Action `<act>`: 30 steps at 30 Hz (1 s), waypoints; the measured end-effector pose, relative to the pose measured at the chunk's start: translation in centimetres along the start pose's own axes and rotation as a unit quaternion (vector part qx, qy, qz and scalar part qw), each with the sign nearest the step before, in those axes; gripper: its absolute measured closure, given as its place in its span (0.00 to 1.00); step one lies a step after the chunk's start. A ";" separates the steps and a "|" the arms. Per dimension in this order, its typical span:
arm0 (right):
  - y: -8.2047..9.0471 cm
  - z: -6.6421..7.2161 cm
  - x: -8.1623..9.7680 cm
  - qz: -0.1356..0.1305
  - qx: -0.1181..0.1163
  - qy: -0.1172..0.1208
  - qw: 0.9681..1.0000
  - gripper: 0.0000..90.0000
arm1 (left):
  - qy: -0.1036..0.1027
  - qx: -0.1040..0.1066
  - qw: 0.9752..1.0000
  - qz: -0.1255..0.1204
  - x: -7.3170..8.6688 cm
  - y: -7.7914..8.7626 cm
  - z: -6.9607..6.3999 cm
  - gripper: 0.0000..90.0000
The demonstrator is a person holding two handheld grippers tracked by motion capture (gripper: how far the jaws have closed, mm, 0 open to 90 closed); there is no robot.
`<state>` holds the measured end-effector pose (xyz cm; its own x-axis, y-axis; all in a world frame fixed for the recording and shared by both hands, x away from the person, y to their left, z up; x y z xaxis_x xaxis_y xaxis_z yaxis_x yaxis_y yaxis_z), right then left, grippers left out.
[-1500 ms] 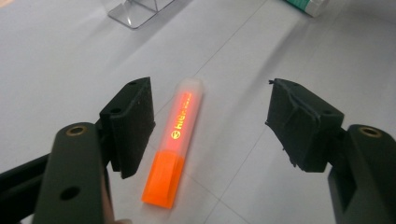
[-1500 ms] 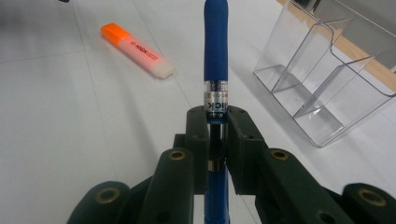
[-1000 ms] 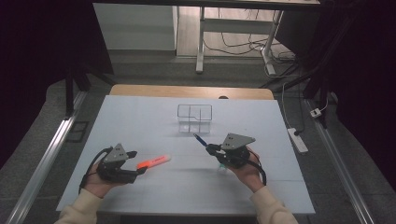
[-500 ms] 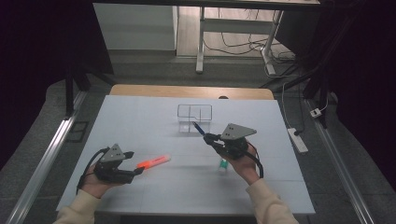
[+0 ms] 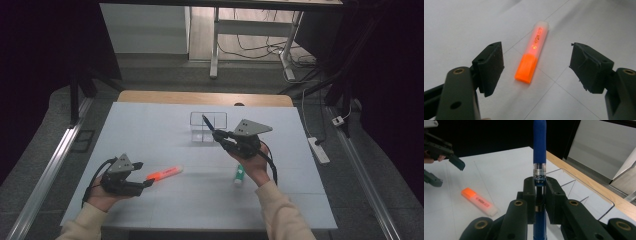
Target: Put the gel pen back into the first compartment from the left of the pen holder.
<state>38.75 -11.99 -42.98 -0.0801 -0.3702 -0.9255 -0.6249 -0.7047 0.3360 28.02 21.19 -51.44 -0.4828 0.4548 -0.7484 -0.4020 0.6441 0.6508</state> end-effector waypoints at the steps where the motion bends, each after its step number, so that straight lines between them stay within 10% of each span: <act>1: -0.2 0.0 -0.1 -0.004 0.000 -0.002 1.000 0.88 | 0.000 0.000 1.000 0.000 0.0 0.0 0.0 0.30; 30: -5.0 -1.2 -1.6 -0.016 -0.002 -0.033 0.999 0.88 | 0.007 0.002 1.000 -0.002 0.2 0.0 0.4 0.30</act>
<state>42.89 -8.62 -42.96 -0.1112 -0.3068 -0.9453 -0.6246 -0.7183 0.3065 28.25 21.53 -51.66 -0.4926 0.4426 -0.7493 -0.4009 0.6488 0.6468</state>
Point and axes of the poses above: each handheld gripper's, and its own axes: y roughly backward along the jaws, x roughly out of its underside, z roughly to its left, the point moved 3 cm from there along -y, roughly forward along the jaws, and after that the axes turned 9 degrees about x, right-handed, at the moved point
